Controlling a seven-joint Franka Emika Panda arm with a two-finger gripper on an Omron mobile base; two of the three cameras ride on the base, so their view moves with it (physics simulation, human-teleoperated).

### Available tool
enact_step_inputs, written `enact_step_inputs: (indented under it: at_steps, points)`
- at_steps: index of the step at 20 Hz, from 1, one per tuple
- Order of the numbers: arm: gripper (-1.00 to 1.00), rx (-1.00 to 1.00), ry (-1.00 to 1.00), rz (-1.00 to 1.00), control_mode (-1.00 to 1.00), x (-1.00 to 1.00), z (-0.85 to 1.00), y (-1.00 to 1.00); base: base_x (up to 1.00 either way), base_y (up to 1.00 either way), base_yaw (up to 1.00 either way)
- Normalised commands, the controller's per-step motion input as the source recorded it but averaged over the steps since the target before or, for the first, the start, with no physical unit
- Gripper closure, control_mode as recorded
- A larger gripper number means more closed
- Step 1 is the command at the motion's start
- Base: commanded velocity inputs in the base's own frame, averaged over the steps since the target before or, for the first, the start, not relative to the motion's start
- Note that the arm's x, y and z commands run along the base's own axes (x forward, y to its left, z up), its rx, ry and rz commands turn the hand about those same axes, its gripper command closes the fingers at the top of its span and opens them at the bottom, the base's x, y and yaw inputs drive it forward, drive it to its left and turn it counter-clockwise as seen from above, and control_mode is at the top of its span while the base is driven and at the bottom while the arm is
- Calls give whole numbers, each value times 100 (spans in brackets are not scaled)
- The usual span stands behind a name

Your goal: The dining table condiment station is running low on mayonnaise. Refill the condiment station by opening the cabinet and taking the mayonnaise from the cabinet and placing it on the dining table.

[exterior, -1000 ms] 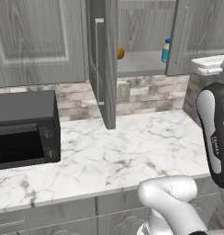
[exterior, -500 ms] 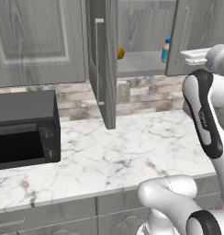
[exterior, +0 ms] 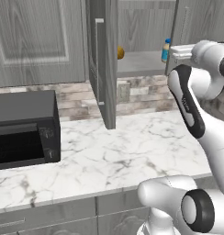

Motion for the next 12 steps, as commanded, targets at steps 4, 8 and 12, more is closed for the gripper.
enact_step_inputs:
  at_steps: [4, 8, 12]
  points:
    - [-100, 0, 0, -3, -100, 61, 0, 3, 0, 0, 0]
    - [-100, 0, 0, 0, -100, 53, 0, 0, 0, 0, 0]
    - [-100, 0, -6, 14, -100, 30, 0, -10, 0, 0, 0]
